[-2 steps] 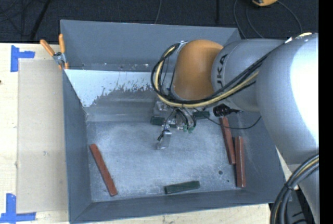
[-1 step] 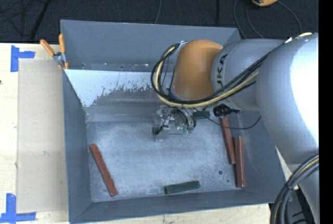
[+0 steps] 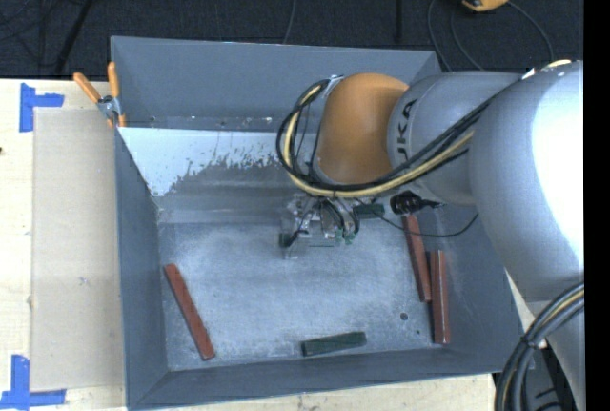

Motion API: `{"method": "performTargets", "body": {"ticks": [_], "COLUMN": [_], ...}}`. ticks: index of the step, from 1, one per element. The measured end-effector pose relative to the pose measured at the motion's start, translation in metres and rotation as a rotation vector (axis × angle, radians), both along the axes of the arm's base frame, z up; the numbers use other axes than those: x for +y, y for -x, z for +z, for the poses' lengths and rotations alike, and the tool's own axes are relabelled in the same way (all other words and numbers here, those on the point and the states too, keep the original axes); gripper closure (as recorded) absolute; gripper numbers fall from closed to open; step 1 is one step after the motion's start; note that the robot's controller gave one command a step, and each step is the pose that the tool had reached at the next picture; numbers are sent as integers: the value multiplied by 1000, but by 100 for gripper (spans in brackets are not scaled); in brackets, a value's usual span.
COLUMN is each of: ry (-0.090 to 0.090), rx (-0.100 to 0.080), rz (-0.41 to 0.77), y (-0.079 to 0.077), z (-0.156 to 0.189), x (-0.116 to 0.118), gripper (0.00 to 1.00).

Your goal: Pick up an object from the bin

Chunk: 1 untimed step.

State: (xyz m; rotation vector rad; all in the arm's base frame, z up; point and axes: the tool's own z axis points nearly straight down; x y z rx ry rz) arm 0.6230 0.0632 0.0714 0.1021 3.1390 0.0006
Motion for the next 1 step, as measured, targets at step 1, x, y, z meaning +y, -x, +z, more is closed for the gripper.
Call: {"method": "performTargets", "body": {"ticks": [1], "ry": [0], "rx": [-1], "rz": [-10], "y": [35], "z": [158], "x": [-6], "gripper": [100]}}
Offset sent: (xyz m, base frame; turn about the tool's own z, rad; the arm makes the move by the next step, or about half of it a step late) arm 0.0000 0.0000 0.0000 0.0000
